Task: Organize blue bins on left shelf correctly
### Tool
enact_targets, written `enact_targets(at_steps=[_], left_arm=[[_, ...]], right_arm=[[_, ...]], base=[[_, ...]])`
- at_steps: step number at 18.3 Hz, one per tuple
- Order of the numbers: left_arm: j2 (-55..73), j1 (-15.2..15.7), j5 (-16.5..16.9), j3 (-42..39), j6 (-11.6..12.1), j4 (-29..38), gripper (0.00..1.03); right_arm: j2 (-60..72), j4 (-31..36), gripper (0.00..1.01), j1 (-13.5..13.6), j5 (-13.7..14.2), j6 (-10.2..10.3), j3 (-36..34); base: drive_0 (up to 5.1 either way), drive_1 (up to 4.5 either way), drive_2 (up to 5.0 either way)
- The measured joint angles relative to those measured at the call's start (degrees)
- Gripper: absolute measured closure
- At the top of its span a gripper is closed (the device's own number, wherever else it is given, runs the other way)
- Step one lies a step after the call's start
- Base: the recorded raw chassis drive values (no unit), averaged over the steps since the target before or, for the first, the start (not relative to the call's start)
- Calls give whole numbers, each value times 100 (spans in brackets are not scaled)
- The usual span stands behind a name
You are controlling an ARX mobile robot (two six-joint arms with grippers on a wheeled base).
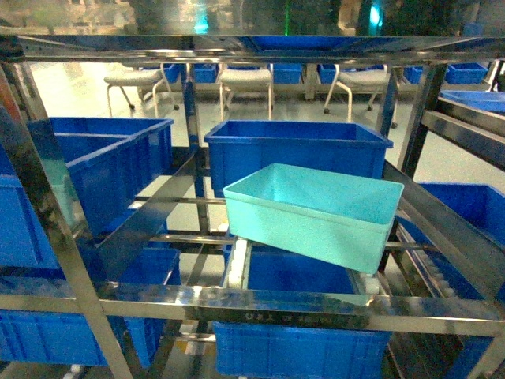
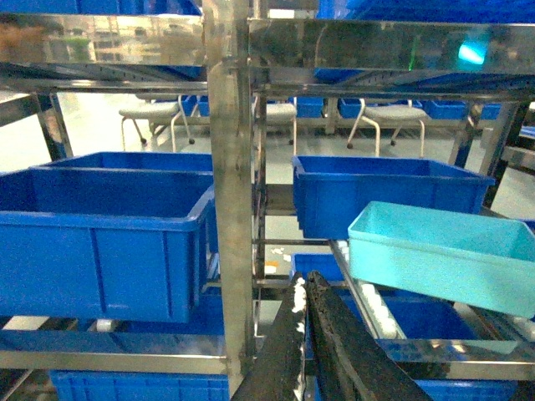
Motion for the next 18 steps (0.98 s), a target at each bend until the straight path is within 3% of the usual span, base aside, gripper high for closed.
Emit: enact_targets(at_steps=[1,6,7,11,14,18], left_arm=[[0,0,0,0,0,50,101],[0,0,4,0,0,33,101],[0,0,4,0,0,31,97],[0,0,4,0,0,31,43],[0,0,4,0,0,31,4],[0,0,4,0,7,31,5]], right_arm=[[-601,-896,99,0,2,0,7],[-905,-938,99,0,2,2,4],[-905,-938,94,0,2,0,4],[-907,-940,37,0,2,0,4],[-905,-940,1,0,2,2,4],[-905,-940,3,0,2,2,4]], base=[[0,0,0],[0,0,0],[0,0,0],[0,0,0],[0,0,0],[0,0,0]])
